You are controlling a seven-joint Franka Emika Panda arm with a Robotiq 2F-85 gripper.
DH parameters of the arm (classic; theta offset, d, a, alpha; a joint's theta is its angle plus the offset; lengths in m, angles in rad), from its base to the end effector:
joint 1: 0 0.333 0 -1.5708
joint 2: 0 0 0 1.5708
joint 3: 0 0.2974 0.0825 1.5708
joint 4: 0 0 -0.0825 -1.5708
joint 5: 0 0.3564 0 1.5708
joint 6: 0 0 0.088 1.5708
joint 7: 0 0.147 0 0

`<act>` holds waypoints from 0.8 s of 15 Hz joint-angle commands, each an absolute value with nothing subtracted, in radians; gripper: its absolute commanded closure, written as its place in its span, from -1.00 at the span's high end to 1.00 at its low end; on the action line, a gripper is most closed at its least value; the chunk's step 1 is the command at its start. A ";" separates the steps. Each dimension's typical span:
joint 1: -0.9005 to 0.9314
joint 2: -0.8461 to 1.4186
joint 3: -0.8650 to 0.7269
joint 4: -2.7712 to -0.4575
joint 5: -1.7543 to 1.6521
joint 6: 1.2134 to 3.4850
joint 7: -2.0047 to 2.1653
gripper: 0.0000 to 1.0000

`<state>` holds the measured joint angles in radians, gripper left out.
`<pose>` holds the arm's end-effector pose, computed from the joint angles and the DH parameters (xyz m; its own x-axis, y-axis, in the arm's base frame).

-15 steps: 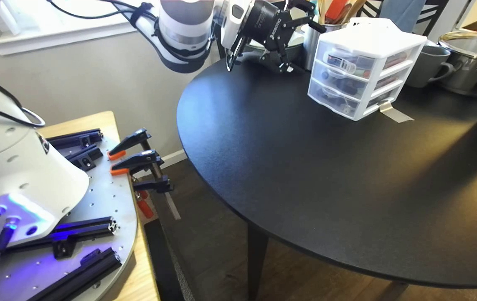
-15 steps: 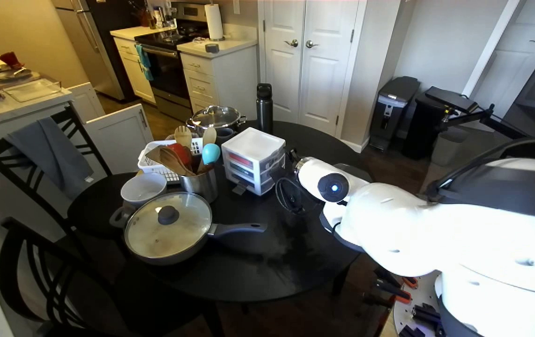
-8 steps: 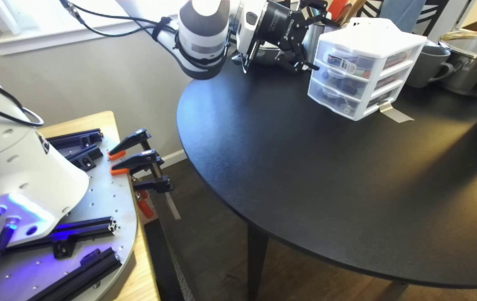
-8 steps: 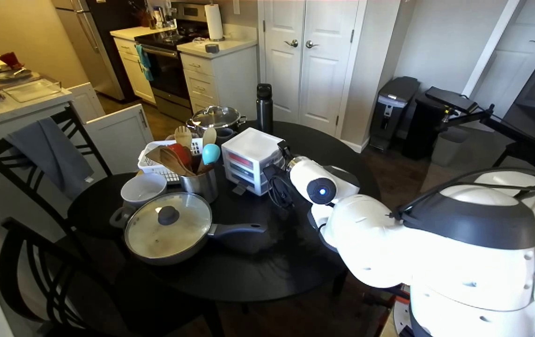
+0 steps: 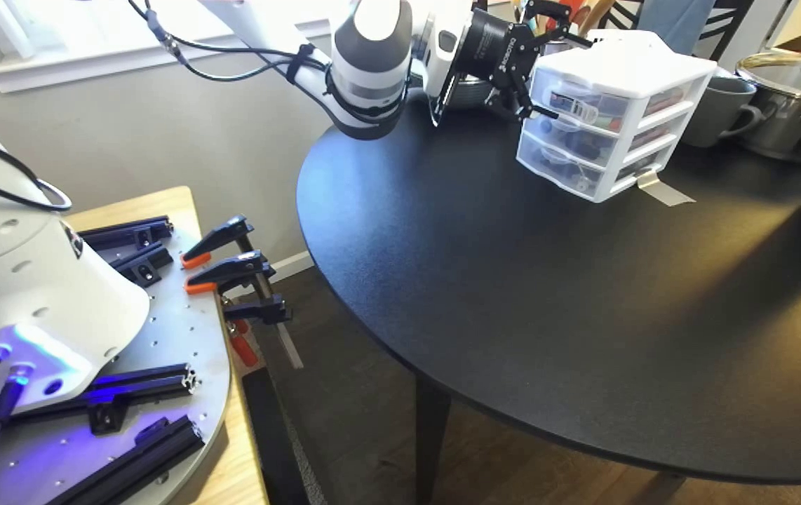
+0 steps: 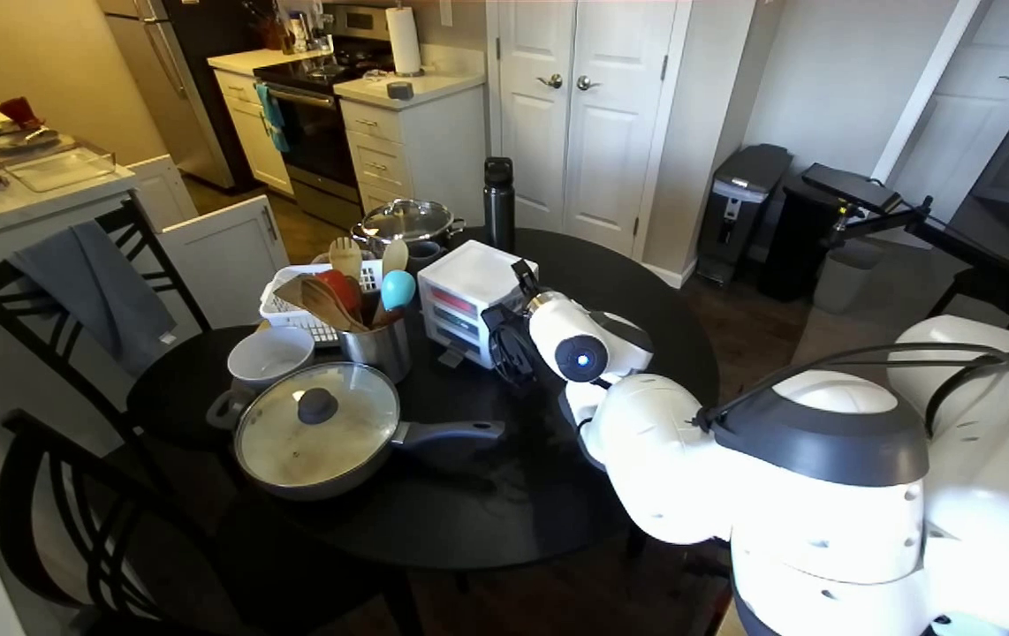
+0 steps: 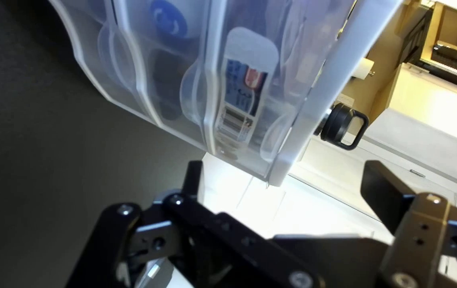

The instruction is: Open the top chest drawer

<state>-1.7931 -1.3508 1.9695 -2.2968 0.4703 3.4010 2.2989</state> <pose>0.5647 0.0351 0.1959 -0.4842 -0.8046 0.3437 -0.4666 -0.0948 -0.8793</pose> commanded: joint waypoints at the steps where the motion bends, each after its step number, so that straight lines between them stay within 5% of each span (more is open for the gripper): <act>1: -1.787 -1.376 1.974 -2.275 0.504 3.373 2.340 0.50; 12: -1.779 -1.381 1.989 -2.286 0.517 3.379 2.386 -0.79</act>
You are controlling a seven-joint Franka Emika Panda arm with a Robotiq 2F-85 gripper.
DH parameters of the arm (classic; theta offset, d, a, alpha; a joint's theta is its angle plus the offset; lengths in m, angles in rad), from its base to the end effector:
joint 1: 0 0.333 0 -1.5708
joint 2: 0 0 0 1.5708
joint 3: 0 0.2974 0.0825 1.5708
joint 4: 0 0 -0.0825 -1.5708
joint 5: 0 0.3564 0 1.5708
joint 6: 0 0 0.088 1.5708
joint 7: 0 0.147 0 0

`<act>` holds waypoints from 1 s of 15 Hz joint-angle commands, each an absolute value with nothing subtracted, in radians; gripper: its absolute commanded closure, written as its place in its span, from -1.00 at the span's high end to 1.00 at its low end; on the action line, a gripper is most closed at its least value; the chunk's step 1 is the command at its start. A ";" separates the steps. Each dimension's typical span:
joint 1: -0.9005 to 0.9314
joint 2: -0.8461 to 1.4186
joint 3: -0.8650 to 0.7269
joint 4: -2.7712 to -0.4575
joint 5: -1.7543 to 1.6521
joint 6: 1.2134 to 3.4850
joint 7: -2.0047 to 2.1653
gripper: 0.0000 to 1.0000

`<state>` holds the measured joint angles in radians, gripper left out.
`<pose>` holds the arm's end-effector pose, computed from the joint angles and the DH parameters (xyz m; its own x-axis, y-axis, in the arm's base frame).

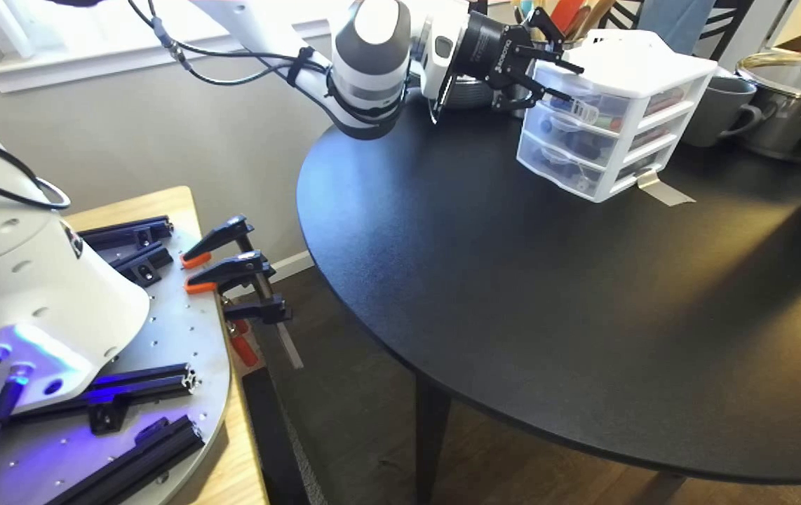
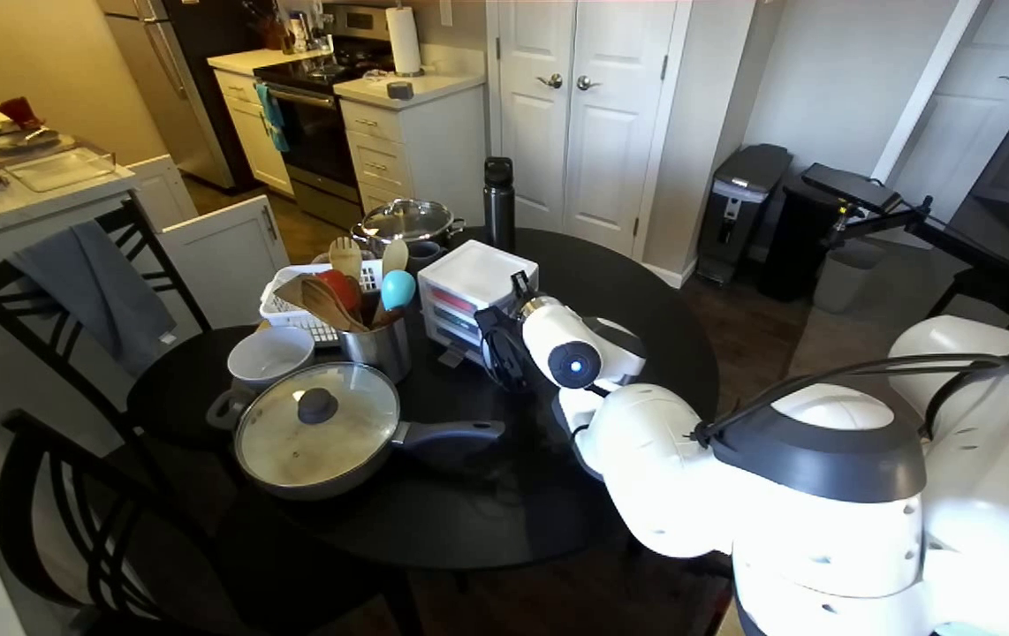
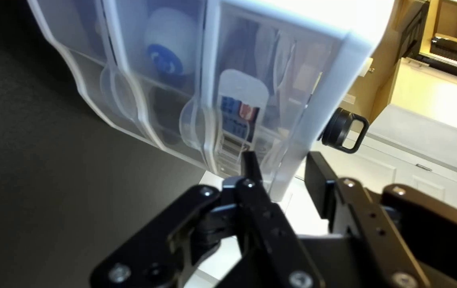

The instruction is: Open the top chest drawer

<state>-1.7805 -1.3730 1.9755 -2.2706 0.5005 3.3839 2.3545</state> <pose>0.5686 0.0473 0.1916 -0.5037 -0.8156 0.2848 -0.4305 -0.0488 -0.9013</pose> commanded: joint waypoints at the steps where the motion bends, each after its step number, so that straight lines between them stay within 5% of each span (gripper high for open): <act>1: -1.778 -1.379 1.989 -2.288 0.521 3.379 2.387 -0.93; 15: -1.719 -1.200 2.037 -2.436 0.437 3.523 2.341 -0.95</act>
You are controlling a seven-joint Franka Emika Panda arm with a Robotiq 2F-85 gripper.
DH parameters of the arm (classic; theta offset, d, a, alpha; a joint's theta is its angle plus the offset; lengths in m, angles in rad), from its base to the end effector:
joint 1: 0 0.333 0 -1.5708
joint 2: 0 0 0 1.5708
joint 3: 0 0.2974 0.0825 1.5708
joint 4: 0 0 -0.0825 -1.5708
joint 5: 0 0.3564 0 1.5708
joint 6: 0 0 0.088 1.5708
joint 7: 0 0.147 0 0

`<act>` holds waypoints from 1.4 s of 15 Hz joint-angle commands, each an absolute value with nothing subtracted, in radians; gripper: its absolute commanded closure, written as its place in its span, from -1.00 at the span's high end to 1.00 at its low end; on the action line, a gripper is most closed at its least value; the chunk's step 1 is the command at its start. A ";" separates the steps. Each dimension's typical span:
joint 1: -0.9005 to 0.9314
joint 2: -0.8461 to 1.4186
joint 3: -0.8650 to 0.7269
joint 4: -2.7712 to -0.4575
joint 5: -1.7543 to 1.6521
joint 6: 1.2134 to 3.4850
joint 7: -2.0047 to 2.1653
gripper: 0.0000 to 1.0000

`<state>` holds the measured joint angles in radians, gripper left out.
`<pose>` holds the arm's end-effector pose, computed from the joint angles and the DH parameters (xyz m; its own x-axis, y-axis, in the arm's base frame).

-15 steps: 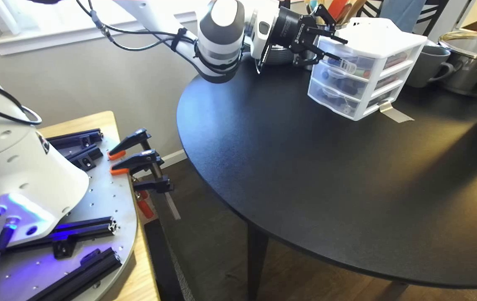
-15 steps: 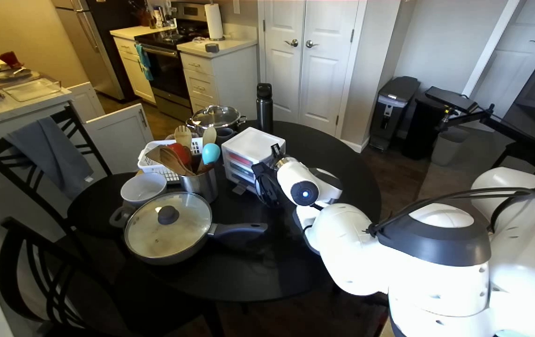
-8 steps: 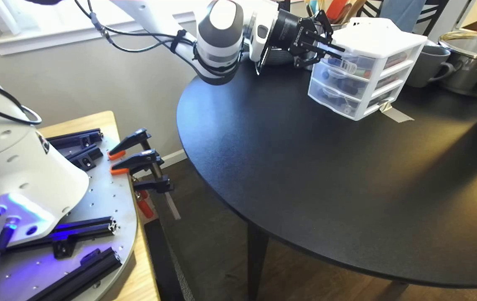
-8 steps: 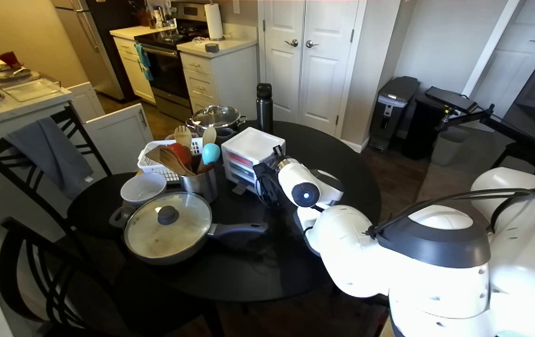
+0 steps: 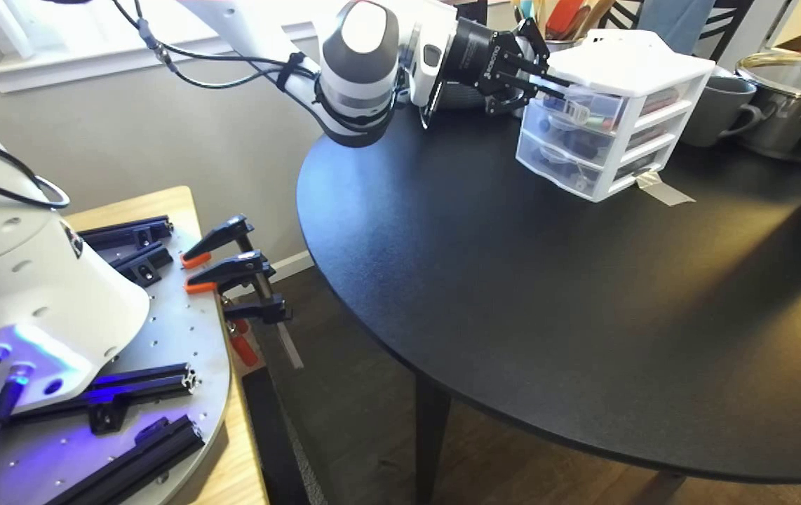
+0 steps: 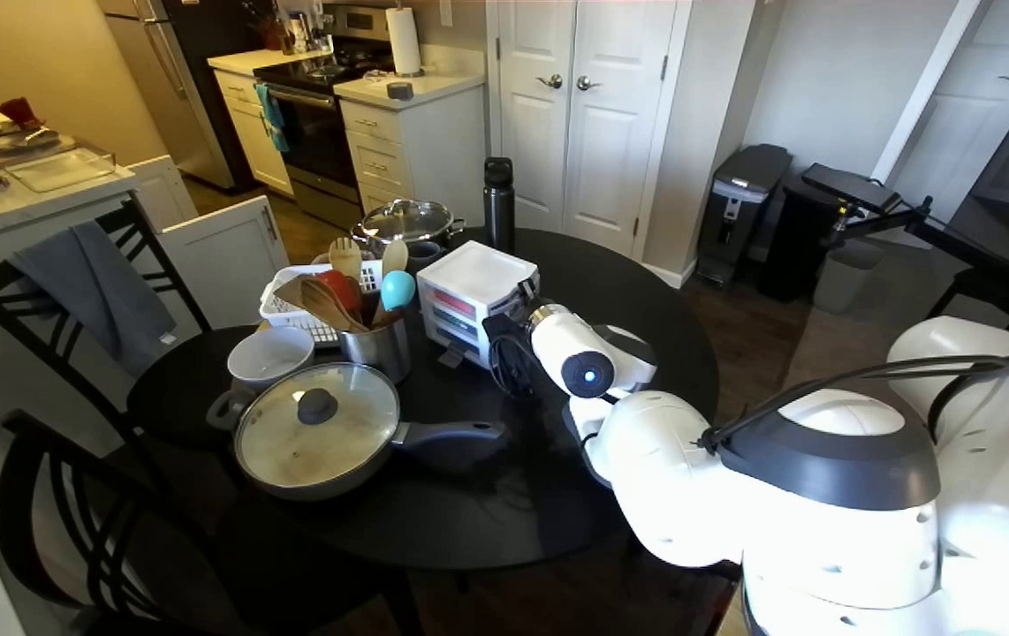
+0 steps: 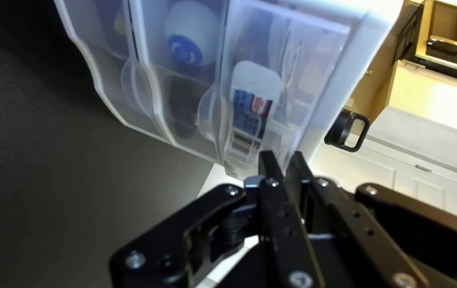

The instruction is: Open the top chest drawer

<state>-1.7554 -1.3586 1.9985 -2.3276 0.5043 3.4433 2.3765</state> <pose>0.5518 0.0494 0.1859 -0.4911 -0.8293 0.2667 -0.4176 -0.0445 -0.9075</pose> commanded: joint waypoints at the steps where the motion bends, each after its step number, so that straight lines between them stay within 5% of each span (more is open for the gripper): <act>1: -1.676 -1.175 2.015 -2.428 0.432 3.462 2.338 -0.95; 21: -1.569 -0.774 1.891 -2.690 0.284 3.464 2.207 -0.95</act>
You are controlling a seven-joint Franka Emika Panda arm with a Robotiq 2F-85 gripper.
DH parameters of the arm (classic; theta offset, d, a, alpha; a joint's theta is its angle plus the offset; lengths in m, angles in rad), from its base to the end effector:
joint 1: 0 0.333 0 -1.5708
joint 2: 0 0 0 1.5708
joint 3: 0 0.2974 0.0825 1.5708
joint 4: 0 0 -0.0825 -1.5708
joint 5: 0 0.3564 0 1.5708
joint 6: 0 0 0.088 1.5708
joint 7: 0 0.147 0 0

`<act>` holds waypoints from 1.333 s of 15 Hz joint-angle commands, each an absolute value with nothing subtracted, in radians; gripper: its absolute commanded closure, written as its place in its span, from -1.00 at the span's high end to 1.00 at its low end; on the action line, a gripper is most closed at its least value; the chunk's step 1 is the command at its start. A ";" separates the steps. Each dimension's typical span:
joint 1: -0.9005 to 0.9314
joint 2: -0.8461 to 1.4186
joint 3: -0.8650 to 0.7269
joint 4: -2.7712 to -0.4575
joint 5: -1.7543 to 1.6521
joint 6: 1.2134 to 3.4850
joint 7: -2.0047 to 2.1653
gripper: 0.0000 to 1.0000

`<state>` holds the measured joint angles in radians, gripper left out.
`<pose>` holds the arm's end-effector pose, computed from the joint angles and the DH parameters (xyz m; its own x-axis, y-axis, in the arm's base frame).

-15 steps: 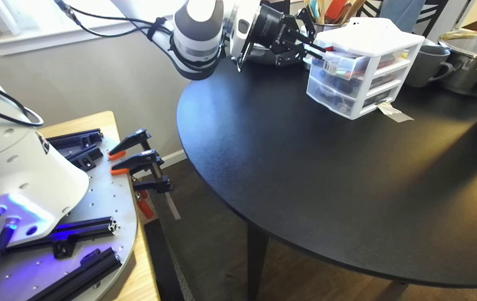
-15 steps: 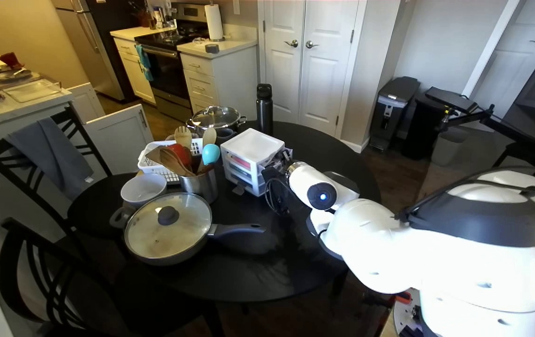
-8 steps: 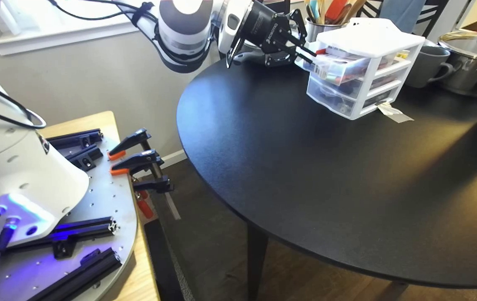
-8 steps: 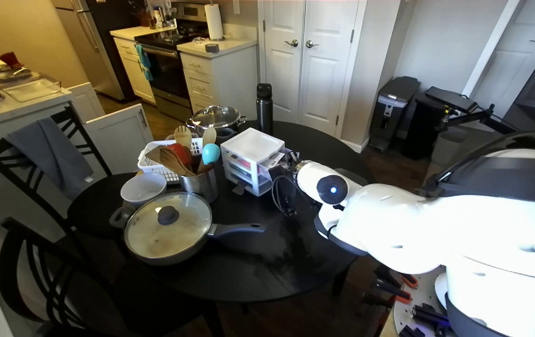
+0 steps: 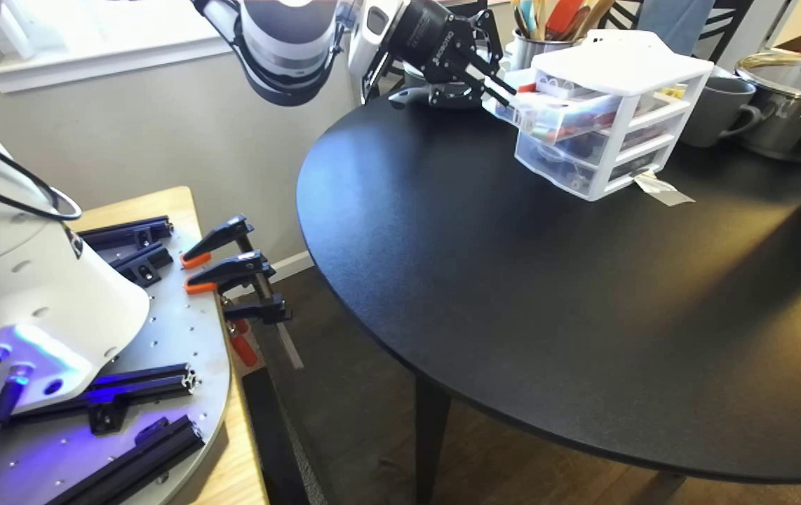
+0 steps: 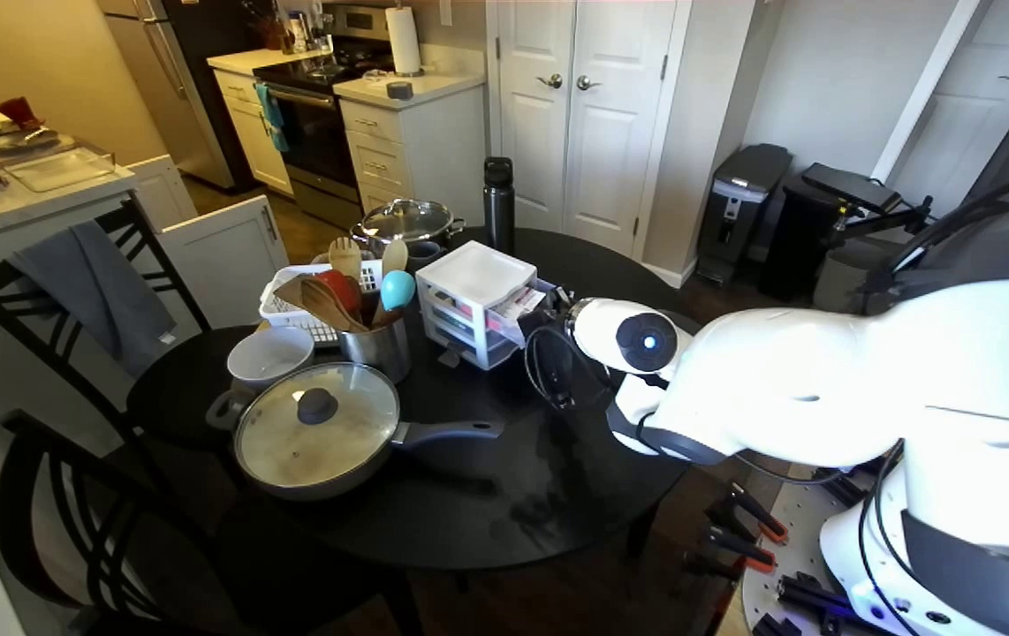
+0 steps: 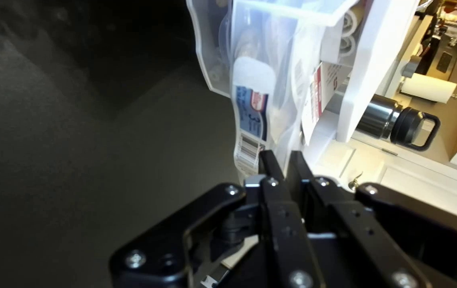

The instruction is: Open the top chest drawer

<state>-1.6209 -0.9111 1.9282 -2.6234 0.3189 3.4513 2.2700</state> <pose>0.4790 0.0513 0.2210 -0.4353 -0.8749 0.2123 -0.5807 0.0927 -0.8088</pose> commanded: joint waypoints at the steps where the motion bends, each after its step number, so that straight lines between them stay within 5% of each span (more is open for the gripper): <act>1: -1.564 -0.762 1.884 -2.699 0.283 3.464 2.199 -0.95; 12: -1.484 -0.627 1.847 -2.754 0.263 3.432 2.087 -0.99; 13: -1.470 -0.617 1.837 -2.759 0.265 3.415 2.076 -0.48; 20: -1.358 -0.370 1.692 -2.789 0.192 3.285 1.922 0.28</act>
